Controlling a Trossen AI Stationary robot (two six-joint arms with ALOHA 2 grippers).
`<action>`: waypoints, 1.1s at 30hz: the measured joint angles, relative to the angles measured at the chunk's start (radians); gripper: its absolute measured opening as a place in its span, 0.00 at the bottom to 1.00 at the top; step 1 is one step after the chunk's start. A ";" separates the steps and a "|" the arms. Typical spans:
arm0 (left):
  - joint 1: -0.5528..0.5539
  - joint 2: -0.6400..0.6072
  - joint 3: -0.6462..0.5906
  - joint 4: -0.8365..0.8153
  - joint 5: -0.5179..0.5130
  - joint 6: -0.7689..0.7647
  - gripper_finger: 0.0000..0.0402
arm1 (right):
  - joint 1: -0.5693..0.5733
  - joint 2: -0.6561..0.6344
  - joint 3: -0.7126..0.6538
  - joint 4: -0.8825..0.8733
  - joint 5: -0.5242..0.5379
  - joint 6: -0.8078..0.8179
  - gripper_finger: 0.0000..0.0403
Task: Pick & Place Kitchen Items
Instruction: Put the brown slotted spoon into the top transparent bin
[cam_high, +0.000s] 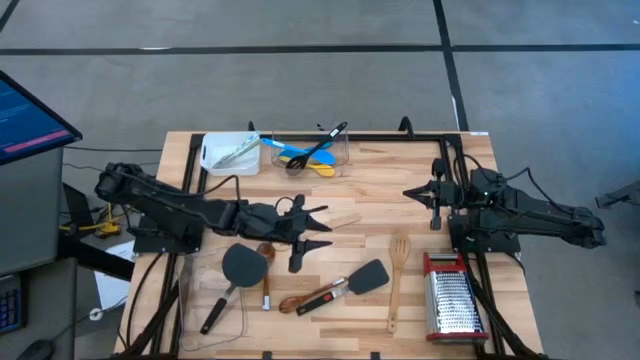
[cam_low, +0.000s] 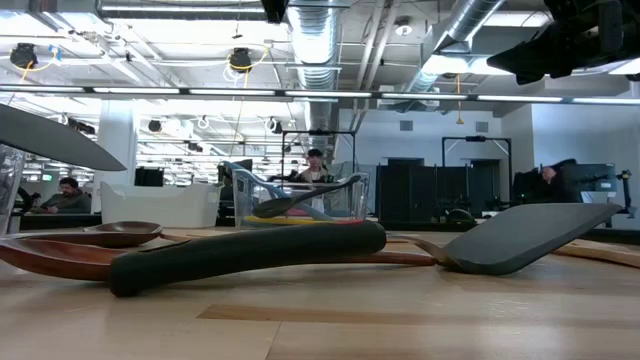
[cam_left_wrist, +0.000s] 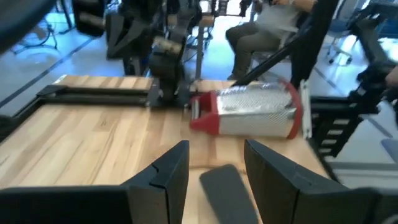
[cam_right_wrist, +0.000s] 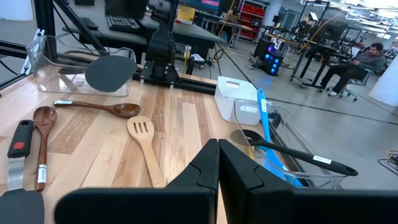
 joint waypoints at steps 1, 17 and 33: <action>0.006 0.000 -0.014 -0.002 0.000 0.000 0.35 | 0.000 0.000 0.000 0.000 0.000 0.000 0.00; 0.105 0.001 -0.345 0.150 -0.001 -0.163 0.35 | 0.000 0.000 0.000 -0.002 0.000 0.000 0.00; 0.109 0.000 -0.441 0.297 -0.012 -0.164 0.35 | 0.000 0.000 0.000 -0.003 0.000 0.000 0.00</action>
